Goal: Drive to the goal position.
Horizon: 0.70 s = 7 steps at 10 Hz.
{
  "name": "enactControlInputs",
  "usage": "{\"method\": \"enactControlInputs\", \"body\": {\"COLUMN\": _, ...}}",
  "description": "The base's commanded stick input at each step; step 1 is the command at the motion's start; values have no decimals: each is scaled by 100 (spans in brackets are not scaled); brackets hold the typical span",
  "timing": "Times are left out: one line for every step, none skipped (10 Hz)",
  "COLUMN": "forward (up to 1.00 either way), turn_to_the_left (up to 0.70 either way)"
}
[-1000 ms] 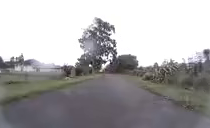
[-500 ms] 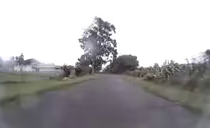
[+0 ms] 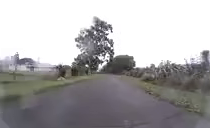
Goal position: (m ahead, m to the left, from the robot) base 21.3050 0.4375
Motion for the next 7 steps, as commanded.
{"method": "enactControlInputs", "body": {"forward": 85, "turn_to_the_left": 0}}
{"method": "enactControlInputs", "body": {"forward": 85, "turn_to_the_left": 0}}
{"method": "enactControlInputs", "body": {"forward": 85, "turn_to_the_left": 0}}
{"method": "enactControlInputs", "body": {"forward": 85, "turn_to_the_left": 0}}
{"method": "enactControlInputs", "body": {"forward": 85, "turn_to_the_left": 0}}
{"method": "enactControlInputs", "body": {"forward": 85, "turn_to_the_left": 0}}
{"method": "enactControlInputs", "body": {"forward": 85, "turn_to_the_left": 0}}
